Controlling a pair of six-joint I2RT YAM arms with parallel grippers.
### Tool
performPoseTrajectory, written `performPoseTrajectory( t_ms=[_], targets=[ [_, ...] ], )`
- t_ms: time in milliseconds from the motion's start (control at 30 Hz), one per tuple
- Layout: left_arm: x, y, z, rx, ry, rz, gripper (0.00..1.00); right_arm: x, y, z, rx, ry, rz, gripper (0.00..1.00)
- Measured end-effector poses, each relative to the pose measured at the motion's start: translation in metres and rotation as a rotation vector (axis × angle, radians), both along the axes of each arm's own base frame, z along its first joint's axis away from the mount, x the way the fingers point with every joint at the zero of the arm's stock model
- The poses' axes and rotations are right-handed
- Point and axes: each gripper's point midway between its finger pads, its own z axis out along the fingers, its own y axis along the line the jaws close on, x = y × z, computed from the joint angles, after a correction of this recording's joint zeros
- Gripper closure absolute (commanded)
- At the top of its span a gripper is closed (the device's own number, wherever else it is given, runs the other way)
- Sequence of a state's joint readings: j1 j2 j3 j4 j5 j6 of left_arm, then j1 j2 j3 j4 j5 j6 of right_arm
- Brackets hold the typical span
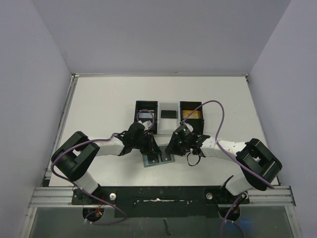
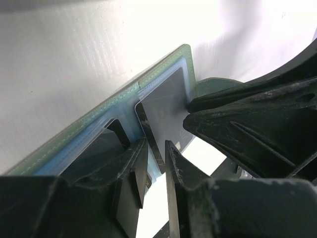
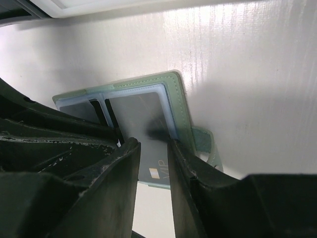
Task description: Take the credit cards out of the card holder
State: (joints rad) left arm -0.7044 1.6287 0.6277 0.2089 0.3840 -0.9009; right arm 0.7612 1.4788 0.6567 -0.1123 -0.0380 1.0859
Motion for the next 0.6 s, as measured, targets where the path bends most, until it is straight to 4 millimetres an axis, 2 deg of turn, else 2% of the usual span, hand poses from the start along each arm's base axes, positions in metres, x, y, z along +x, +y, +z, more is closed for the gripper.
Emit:
performPoseTrajectory(
  t_ms=[333, 600],
  targets=[
    [0.0014, -0.0008, 0.0017, 0.032, -0.006, -0.007, 0.71, -0.0019, 0.0012, 0.0, 0.014, 0.012, -0.012, 0.69],
    [0.0033, -0.0054, -0.0003, 0.045, 0.006, -0.016, 0.72, -0.0047, 0.0015, 0.0, 0.016, 0.013, -0.006, 0.69]
  ],
)
